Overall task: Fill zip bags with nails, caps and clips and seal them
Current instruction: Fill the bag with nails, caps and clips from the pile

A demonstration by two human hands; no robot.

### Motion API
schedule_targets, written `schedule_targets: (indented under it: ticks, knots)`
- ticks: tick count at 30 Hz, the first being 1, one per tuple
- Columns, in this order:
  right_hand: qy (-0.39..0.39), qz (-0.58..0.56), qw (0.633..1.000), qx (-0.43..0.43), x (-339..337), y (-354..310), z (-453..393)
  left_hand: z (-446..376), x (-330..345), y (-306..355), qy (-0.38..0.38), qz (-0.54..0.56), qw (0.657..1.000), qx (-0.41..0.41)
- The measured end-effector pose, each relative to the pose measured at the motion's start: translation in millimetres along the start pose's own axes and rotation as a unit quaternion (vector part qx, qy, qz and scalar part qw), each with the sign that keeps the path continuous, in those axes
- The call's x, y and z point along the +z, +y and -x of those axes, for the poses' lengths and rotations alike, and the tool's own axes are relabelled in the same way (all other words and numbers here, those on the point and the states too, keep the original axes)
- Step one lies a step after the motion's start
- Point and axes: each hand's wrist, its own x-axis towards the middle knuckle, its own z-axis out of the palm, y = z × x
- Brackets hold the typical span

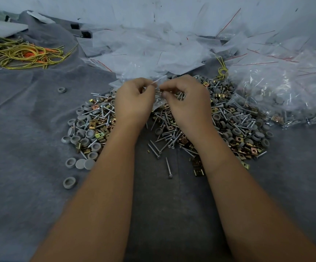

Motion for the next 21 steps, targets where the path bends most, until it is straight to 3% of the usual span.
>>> schedule_targets:
  ticks: [5,10,13,17,21]
  knots:
    - [0.005,0.104,0.994,-0.018,3.9,9.0,0.4,1.0,0.9,0.2,0.000,0.017,1.000,-0.011]
    - [-0.010,0.066,0.998,-0.005,8.2,3.2,1.3,-4.8,-4.7,-3.7,0.088,0.049,0.994,-0.029]
    - [-0.127,0.092,0.987,-0.038,13.4,1.0,6.9,-12.6,-12.7,-7.2,0.179,0.096,0.977,-0.067]
    - [-0.293,0.223,0.922,-0.119,20.1,1.2,10.9,-14.3,-14.5,-8.4,0.218,0.135,0.963,-0.080]
    - [-0.308,0.269,0.906,-0.111,21.5,2.3,10.9,-13.9,-11.6,-8.0,0.197,0.126,0.969,-0.077]
